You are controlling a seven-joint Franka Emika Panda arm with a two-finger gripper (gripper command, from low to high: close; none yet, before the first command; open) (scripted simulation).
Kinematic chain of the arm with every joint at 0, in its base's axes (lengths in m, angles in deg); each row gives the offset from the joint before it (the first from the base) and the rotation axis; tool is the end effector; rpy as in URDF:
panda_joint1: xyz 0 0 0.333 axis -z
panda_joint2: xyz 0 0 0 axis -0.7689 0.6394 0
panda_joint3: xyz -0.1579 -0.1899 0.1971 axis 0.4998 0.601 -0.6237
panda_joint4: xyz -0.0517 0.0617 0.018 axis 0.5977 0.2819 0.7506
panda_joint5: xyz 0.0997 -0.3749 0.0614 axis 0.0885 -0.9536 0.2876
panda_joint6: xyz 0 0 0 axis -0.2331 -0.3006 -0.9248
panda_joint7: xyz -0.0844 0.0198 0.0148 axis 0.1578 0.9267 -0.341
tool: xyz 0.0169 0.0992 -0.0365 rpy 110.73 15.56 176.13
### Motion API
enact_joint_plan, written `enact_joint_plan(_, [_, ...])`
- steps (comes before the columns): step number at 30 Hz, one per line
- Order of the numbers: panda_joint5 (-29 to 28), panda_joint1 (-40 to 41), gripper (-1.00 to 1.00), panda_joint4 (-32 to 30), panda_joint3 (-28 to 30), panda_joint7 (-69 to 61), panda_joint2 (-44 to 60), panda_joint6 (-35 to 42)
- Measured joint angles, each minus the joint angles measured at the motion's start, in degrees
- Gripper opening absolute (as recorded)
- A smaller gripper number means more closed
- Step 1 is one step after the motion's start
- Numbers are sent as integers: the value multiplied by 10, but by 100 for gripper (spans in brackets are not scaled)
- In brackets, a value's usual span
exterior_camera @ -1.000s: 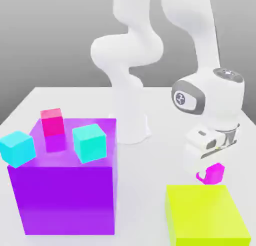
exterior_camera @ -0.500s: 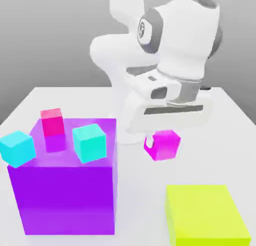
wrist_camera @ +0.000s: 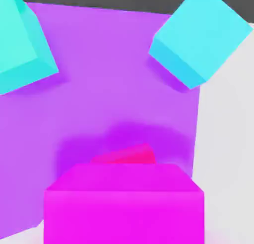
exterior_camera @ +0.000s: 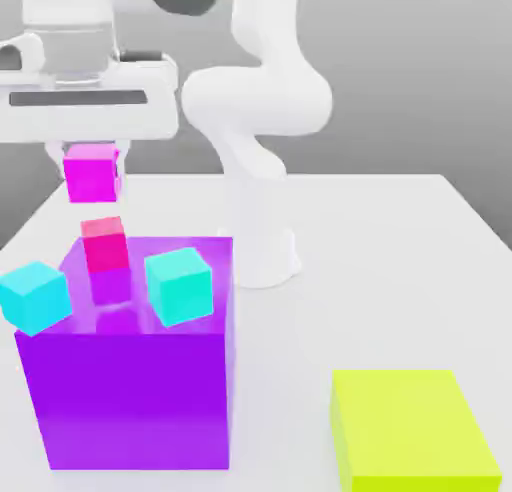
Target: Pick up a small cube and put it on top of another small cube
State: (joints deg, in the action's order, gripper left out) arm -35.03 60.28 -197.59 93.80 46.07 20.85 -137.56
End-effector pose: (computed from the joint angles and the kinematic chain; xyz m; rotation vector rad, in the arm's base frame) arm 0.3205 -0.1885 0.3953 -2.9466 1.0770 0.0022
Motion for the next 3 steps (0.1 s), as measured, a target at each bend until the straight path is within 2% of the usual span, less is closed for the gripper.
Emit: enact_joint_plan(3, [0,0,100,0,0,0,0,0])
